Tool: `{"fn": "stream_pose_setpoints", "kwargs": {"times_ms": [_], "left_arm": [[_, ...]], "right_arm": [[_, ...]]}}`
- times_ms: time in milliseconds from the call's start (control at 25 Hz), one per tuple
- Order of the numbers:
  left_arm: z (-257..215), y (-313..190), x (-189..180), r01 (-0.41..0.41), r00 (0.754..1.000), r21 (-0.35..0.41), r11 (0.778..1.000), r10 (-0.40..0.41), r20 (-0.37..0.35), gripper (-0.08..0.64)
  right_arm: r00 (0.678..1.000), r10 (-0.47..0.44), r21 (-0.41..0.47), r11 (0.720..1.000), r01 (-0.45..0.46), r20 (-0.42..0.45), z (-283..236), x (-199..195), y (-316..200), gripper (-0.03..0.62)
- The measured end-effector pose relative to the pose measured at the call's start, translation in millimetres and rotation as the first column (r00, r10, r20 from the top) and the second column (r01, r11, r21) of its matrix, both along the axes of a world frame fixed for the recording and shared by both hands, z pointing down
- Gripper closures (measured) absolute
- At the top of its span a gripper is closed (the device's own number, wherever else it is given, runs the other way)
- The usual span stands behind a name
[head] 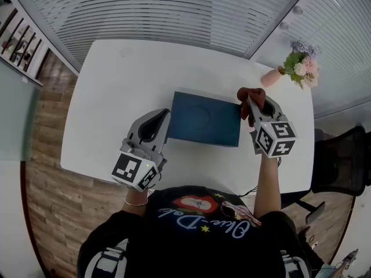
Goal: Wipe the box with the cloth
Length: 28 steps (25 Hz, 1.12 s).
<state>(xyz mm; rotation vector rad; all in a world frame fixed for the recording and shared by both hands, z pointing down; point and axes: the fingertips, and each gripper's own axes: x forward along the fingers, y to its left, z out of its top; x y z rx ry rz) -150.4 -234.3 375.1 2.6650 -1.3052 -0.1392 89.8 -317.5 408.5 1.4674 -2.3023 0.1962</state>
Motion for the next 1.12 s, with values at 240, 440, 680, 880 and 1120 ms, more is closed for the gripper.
{"fn": "stream_pose_setpoints", "kwargs": {"times_ms": [240, 440, 680, 880, 1120], "left_arm": [[-0.1, 3.5, -2.0, -0.002, 1.000, 0.002, 1.000, 0.002, -0.004, 0.555], [-0.9, 4.6, -8.0, 0.014, 1.000, 0.006, 1.000, -0.014, -0.006, 0.555], [0.5, 6.1, -21.6, 0.047, 0.999, 0.000, 0.999, -0.047, -0.016, 0.555], [0.9, 5.5, -28.7, 0.064, 0.998, -0.005, 0.998, -0.064, -0.013, 0.555], [2.2, 4.9, -32.0, 0.075, 0.997, -0.004, 0.997, -0.075, -0.005, 0.555]], "right_arm": [[0.980, -0.195, 0.132, 0.973, 0.190, 0.030, -49.1, -80.2, 8.0, 0.540], [0.923, -0.380, 0.172, 0.915, 0.365, 0.061, -65.5, -157.1, 23.5, 0.540], [0.844, -0.536, 0.080, 0.842, 0.533, 0.017, -28.6, -229.6, 40.1, 0.540], [0.798, -0.590, -0.046, 0.806, 0.590, -0.119, 28.0, -254.9, 44.4, 0.540], [0.738, -0.631, -0.137, 0.774, 0.618, -0.238, 63.1, -261.5, 46.4, 0.540]]}}
